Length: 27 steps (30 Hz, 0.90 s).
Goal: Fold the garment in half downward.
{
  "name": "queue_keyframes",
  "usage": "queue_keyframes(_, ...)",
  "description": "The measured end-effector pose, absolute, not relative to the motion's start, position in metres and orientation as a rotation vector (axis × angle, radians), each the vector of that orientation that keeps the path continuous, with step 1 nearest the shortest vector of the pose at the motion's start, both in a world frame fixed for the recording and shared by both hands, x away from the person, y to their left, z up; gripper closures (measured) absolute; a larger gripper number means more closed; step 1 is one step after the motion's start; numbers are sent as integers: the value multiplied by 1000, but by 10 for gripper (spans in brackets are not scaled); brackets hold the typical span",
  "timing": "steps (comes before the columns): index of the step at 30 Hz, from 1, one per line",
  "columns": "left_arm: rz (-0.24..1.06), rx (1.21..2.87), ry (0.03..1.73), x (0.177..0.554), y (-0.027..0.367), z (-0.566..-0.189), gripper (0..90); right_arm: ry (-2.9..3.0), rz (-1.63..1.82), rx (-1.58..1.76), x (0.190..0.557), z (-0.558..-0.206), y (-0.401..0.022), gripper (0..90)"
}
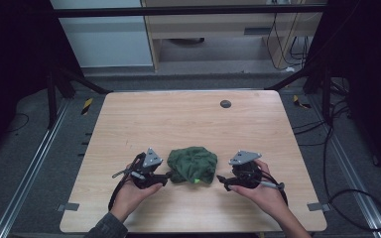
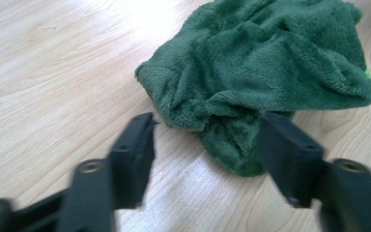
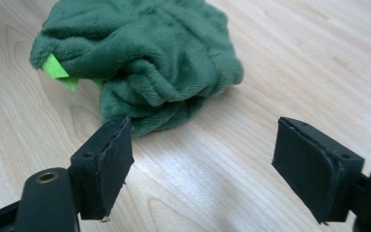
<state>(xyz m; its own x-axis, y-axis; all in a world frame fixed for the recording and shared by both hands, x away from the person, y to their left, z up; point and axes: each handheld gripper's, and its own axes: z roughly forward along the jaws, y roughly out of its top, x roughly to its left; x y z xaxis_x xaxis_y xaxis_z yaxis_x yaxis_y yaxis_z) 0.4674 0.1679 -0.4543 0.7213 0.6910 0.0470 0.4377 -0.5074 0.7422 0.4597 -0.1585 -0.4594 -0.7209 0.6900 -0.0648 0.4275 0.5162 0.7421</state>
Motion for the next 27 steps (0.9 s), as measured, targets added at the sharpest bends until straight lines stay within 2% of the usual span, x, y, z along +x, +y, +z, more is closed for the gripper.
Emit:
queue_keyframes(5,429,2182,896,468,172,-450,176,2360,1056,942,458,-454,-169,138)
queue_keyframes(9,434,2184,904,469,181,-447,113,2342,1062,973,458,-451,-179,99)
queue_keyframes(15,427,2195,915,473,198,-448,73,2344,1051,1011,463,-455,-194,75)
queue_keyframes(27,435,2242,964,483,228,-459,65,2334,1056,1129,478,-462,-215,88)
